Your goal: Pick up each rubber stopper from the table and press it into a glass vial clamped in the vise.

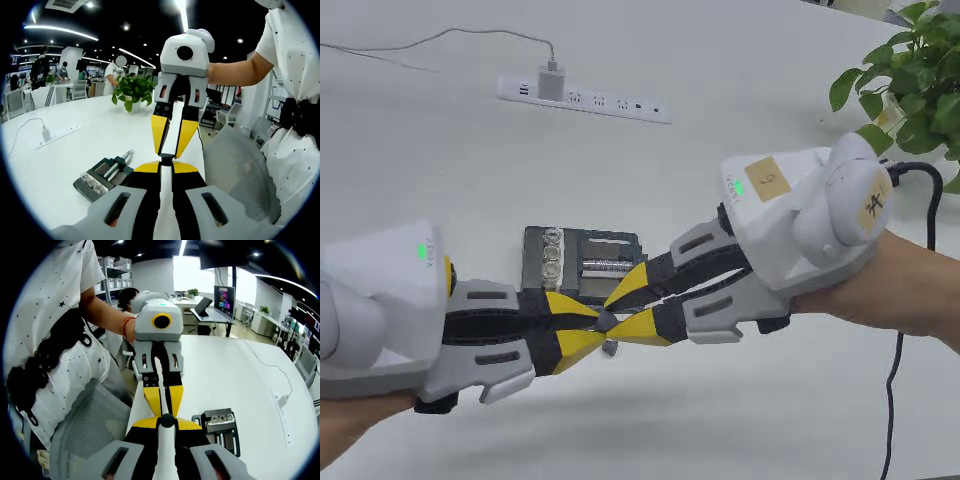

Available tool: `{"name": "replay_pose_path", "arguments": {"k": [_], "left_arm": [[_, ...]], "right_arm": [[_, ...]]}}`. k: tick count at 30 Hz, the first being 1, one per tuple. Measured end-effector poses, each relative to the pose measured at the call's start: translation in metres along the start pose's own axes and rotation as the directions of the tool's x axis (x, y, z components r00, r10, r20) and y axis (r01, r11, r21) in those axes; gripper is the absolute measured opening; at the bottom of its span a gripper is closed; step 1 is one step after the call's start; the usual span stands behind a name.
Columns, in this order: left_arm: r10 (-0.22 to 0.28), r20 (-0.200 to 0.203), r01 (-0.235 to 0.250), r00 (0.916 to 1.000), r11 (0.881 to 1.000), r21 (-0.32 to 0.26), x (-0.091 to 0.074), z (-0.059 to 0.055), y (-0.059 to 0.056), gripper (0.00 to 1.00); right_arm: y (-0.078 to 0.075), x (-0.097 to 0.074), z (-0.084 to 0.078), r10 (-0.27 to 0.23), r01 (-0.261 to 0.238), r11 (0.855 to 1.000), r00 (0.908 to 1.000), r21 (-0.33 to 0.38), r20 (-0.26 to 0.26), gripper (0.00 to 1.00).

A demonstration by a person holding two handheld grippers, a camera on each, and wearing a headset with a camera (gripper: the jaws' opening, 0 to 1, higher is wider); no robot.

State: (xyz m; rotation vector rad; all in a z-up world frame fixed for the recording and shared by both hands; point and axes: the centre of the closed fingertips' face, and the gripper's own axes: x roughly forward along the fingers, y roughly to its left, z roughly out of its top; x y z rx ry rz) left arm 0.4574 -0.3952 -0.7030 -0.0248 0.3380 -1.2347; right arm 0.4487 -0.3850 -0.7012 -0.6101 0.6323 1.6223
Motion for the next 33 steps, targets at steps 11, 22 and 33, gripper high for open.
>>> {"name": "replay_pose_path", "arguments": {"k": [11,22,33], "left_arm": [[0.010,0.012,-0.010,0.9999,1.000,-0.004,-0.002,0.000,0.003,0.04],[0.027,0.025,-0.027,0.9993,1.000,0.010,-0.005,-0.004,0.005,0.04],[0.051,0.038,-0.051,0.9980,0.999,0.009,-0.009,-0.008,0.011,0.05]], "right_arm": [[-0.002,0.002,0.001,0.000,0.000,1.000,1.0000,-0.002,-0.008,0.07],[-0.004,0.008,0.001,0.007,-0.007,1.000,0.9999,0.007,-0.015,0.07],[-0.009,0.013,0.003,0.018,-0.018,1.000,0.9996,0.020,-0.020,0.07]]}}
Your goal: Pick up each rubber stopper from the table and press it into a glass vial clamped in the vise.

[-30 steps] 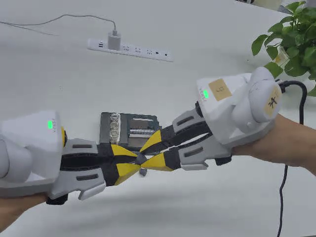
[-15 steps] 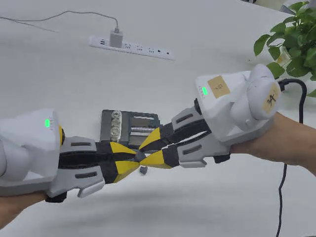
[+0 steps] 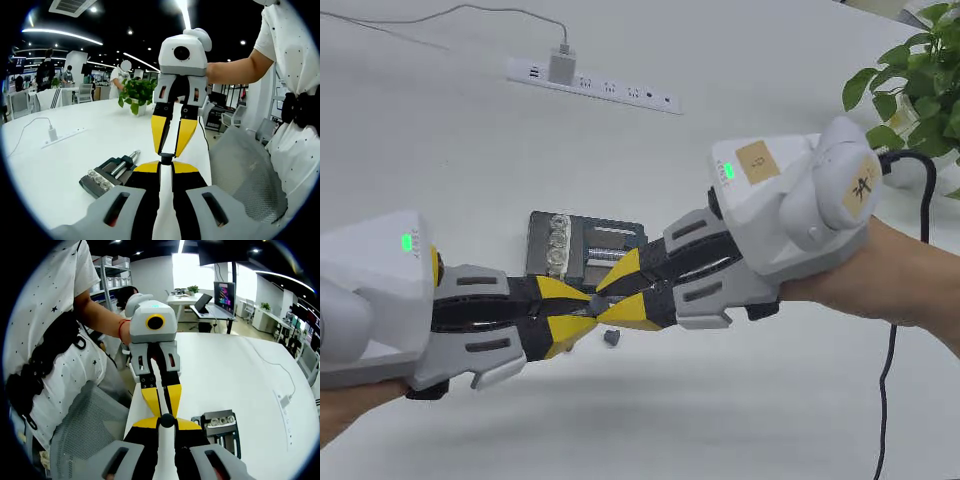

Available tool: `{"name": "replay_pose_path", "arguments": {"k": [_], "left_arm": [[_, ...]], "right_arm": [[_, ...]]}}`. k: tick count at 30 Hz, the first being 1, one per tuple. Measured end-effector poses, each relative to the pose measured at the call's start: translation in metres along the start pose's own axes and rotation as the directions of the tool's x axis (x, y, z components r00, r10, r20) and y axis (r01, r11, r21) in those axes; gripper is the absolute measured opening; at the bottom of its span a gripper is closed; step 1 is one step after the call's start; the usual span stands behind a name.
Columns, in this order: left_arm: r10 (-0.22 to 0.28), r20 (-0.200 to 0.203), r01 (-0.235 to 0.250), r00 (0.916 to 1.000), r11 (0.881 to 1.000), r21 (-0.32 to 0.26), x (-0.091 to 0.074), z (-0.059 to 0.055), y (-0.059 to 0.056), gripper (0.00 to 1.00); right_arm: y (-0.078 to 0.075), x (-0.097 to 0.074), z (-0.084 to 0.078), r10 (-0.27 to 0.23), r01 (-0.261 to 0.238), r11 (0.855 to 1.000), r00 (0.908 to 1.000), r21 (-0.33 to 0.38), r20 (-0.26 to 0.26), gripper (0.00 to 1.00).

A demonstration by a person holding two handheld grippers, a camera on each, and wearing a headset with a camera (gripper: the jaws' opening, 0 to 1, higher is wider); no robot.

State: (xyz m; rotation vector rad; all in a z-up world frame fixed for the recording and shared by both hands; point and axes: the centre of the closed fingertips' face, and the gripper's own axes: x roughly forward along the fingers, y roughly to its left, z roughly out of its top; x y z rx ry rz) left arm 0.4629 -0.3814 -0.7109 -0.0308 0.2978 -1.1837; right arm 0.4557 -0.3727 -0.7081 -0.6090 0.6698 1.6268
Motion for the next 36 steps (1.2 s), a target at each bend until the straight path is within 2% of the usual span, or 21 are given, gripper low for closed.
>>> {"name": "replay_pose_path", "arguments": {"k": [9,18,22,30,36], "left_arm": [[0.057,-0.016,-0.057,0.9982,0.998,-0.007,-0.010,-0.012,0.017,0.11],[0.110,-0.032,-0.110,0.9934,0.994,-0.006,-0.023,-0.022,0.033,0.19],[0.133,-0.037,-0.133,0.9904,0.991,-0.006,-0.028,-0.028,0.038,0.23],[0.166,-0.047,-0.166,0.9850,0.986,-0.002,-0.037,-0.037,0.045,0.33],[0.175,-0.047,-0.176,0.9834,0.984,0.000,-0.041,-0.041,0.049,0.39]], "right_arm": [[-0.013,-0.003,0.003,-0.009,0.009,1.000,1.0000,0.017,0.000,0.07],[-0.042,0.001,0.006,-0.047,0.047,0.998,0.9989,0.030,-0.010,0.07],[-0.061,0.003,0.004,-0.068,0.069,0.997,0.9973,0.031,-0.027,0.07],[-0.087,0.011,0.002,-0.099,0.101,0.994,0.9927,0.034,-0.069,0.07],[-0.106,0.021,-0.004,-0.122,0.126,0.992,0.9859,0.028,-0.114,0.07]]}}
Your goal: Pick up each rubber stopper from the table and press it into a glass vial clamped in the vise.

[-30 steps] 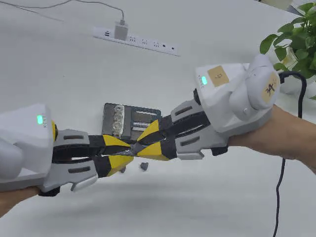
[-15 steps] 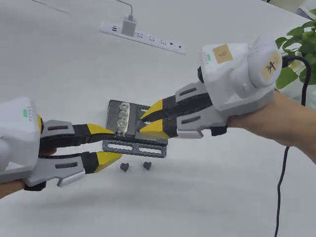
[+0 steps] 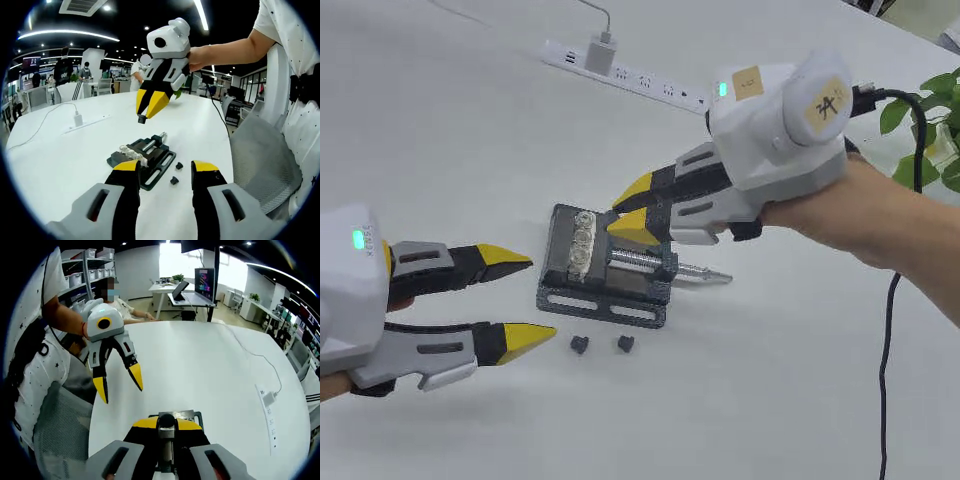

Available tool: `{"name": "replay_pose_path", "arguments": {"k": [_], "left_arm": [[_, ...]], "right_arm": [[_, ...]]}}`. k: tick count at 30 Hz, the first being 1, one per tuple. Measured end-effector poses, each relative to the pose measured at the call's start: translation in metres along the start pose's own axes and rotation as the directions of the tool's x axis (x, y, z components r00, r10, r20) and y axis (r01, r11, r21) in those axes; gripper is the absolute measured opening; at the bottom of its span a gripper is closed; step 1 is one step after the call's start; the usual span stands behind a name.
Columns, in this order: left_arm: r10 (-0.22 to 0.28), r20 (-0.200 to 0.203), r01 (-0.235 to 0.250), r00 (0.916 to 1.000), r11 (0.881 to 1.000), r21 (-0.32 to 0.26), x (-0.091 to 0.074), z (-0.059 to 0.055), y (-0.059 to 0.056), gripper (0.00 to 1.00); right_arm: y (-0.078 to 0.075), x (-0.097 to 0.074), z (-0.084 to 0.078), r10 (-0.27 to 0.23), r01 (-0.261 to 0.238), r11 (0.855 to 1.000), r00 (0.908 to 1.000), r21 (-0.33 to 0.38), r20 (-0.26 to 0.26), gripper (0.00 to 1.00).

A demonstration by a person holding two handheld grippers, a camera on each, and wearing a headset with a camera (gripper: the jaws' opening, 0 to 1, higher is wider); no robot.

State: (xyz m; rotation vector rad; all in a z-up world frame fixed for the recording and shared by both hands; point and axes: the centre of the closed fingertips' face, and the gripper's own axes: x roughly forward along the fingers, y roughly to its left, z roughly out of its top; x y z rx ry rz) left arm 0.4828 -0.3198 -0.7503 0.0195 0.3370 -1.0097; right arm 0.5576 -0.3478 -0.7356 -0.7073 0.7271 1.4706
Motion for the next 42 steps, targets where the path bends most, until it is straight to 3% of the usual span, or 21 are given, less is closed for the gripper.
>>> {"name": "replay_pose_path", "arguments": {"k": [10,18,24,30,36,42], "left_arm": [[0.001,0.012,-0.001,0.9999,1.000,0.002,-0.002,-0.007,0.002,0.54],[0.013,0.032,-0.013,0.9994,1.000,-0.018,0.000,-0.009,0.006,0.67],[0.021,0.046,-0.019,0.9987,0.999,-0.035,0.001,-0.009,0.009,0.75],[0.026,0.048,-0.024,0.9985,0.999,-0.039,0.002,-0.011,0.011,0.82],[0.027,0.048,-0.025,0.9985,0.999,-0.045,0.002,-0.011,0.015,0.84],[0.025,0.054,-0.023,0.9982,0.999,-0.039,0.001,-0.010,0.015,0.83]], "right_arm": [[-0.021,0.023,-0.008,-0.016,0.015,1.000,0.9966,-0.011,-0.081,0.07],[-0.035,0.039,-0.021,-0.016,0.009,0.999,0.9885,-0.045,-0.150,0.07],[-0.042,0.047,-0.029,-0.007,0.002,0.999,0.9857,-0.032,-0.168,0.07],[-0.041,0.048,-0.030,-0.001,-0.005,0.999,0.9839,-0.033,-0.178,0.07],[-0.048,0.055,-0.033,0.005,-0.010,1.000,0.9829,-0.026,-0.184,0.07],[-0.046,0.056,-0.034,0.008,-0.014,0.999,0.9816,-0.029,-0.191,0.07]]}}
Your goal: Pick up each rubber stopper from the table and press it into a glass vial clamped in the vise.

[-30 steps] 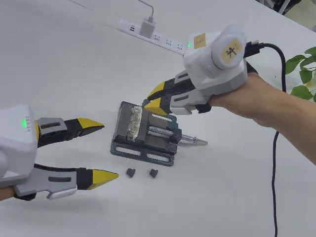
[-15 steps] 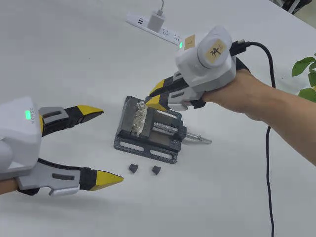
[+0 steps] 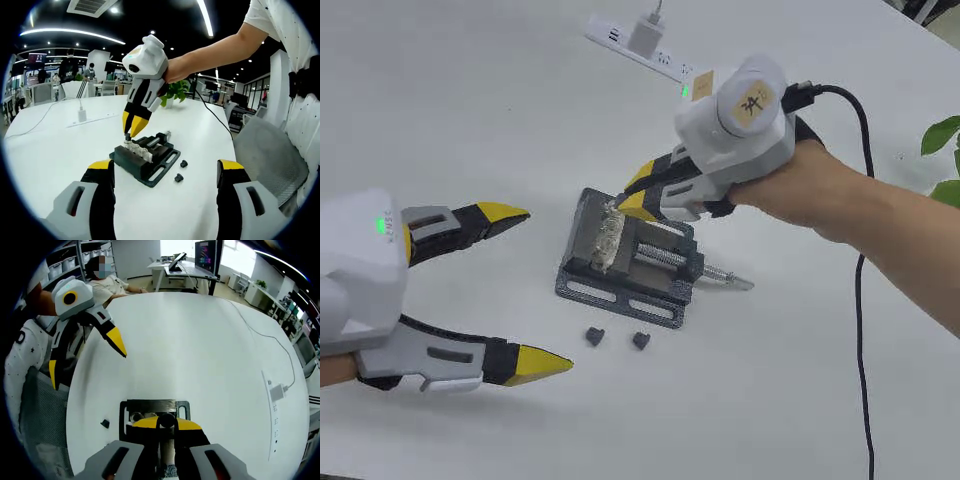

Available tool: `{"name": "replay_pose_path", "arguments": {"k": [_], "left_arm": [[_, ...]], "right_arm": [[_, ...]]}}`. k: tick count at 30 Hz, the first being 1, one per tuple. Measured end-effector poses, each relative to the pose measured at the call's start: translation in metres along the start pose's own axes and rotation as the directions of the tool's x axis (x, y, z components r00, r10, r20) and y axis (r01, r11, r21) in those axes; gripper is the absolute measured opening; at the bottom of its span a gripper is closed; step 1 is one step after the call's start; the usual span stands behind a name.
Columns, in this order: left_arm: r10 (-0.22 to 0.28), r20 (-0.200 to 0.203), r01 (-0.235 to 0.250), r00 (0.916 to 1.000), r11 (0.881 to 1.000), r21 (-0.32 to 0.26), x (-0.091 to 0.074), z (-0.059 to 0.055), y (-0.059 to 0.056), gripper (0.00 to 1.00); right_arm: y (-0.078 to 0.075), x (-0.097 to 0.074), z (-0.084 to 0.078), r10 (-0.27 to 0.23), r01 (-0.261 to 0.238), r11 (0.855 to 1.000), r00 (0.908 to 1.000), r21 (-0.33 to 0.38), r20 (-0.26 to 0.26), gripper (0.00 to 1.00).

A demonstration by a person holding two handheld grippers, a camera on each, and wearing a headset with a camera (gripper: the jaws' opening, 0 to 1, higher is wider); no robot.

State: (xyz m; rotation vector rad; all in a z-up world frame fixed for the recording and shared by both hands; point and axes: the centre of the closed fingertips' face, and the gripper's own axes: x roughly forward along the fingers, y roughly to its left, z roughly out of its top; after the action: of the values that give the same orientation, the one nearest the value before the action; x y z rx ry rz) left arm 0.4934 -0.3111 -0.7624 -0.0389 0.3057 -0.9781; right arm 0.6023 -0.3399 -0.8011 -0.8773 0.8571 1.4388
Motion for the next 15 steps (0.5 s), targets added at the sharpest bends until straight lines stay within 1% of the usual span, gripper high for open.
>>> {"name": "replay_pose_path", "arguments": {"k": [5,15], "left_arm": [[0.002,0.000,-0.002,1.0000,1.000,-0.003,-0.0005,-0.0005,0.0013,0.83],[-0.001,0.002,0.001,1.0000,1.000,-0.004,-0.0009,-0.0005,0.0002,0.82]], "right_arm": [[0.0004,0.0009,0.0002,0.000,0.000,1.000,1.0000,-0.006,-0.007,0.07],[0.0030,0.0015,0.0011,-0.008,0.007,1.000,0.9997,-0.030,-0.024,0.07]]}}
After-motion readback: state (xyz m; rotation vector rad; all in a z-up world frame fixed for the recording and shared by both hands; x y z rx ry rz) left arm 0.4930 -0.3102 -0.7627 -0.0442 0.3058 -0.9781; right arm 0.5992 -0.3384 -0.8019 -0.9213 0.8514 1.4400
